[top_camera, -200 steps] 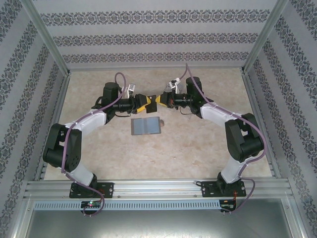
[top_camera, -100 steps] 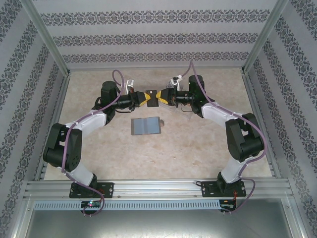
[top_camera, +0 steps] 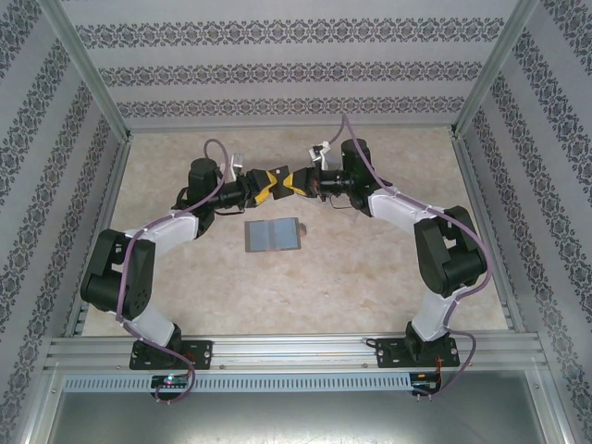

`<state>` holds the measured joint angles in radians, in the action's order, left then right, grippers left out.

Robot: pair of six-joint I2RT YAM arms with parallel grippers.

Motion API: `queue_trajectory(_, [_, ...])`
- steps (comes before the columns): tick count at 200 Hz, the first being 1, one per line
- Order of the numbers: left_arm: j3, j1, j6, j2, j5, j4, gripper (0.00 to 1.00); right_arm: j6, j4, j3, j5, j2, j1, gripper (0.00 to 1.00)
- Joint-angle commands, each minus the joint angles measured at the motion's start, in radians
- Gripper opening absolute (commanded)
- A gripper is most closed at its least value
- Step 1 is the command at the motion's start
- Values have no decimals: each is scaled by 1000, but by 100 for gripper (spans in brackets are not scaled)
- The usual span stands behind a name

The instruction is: Take the credit cards out of the card holder

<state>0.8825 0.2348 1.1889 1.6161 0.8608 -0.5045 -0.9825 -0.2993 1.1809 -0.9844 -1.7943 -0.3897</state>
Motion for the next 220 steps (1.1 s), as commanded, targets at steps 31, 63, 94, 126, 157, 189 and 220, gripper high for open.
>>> queue_trajectory(31, [-90, -104, -168, -106, -202, 352, 78, 534, 580, 191, 374, -4, -14, 0])
queue_trajectory(63, [-68, -142, -332, -168, -354, 642, 92, 773, 696, 251, 560, -13, 12, 0])
queue_trajectory(94, [-41, -169, -453, -229, -460, 813, 99, 996, 714, 286, 608, -22, 43, 0])
queue_trajectory(126, [7, -181, -542, -275, -531, 941, 99, 1215, 811, 373, 674, -77, 46, 0])
queue_trajectory(157, [36, -187, -608, -285, -544, 1014, 99, 1365, 861, 434, 723, -130, 45, 0])
queue_trajectory(189, [61, -188, -663, -285, -538, 1054, 99, 1460, 900, 500, 750, -189, 46, 0])
queue_trajectory(220, [69, -189, -675, -278, -522, 1059, 99, 1507, 909, 549, 784, -236, 44, 0])
